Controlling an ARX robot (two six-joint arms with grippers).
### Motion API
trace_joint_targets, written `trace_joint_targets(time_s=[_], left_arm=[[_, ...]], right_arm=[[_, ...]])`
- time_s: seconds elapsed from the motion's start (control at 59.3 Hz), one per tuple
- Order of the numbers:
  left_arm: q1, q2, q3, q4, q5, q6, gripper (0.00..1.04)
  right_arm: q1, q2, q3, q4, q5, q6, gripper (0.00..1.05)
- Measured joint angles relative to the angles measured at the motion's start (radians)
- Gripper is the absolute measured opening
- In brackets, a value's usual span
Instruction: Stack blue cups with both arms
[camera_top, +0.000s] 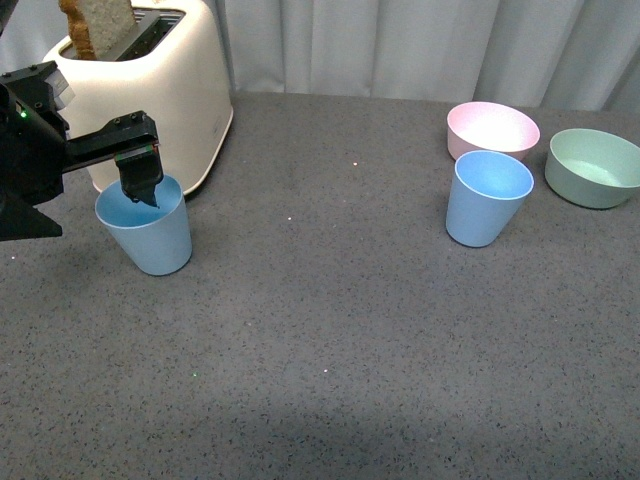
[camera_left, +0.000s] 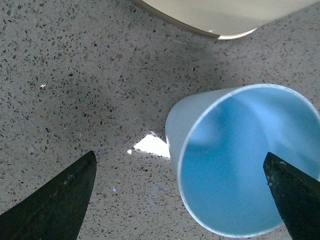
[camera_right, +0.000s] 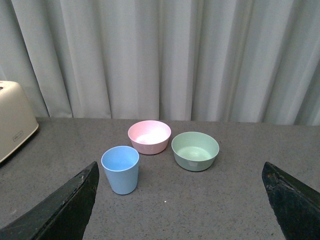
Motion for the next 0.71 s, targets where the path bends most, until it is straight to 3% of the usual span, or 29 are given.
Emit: trace_joint_targets(time_s=[0.101, 0.539, 0.59, 0.708], left_arm=[[0.004, 0.028, 0.029, -0.018, 0.006, -0.022, 0.93], [-0.003, 0.063, 0.055, -0.067, 0.005, -0.031, 0.20], [-0.008, 0.063, 0.059, -0.070, 0.005, -0.031, 0.07], [-0.022, 0.063, 0.066, -0.080, 0.001, -0.035, 0.04]], right_arm=[[0.000, 0.000, 0.000, 0.000, 0.000, 0.000, 0.95], [0.000, 0.000, 0.000, 0.000, 0.000, 0.000, 0.95], [0.000, 0.000, 0.000, 0.000, 0.000, 0.000, 0.95], [0.000, 0.000, 0.000, 0.000, 0.000, 0.000, 0.95]])
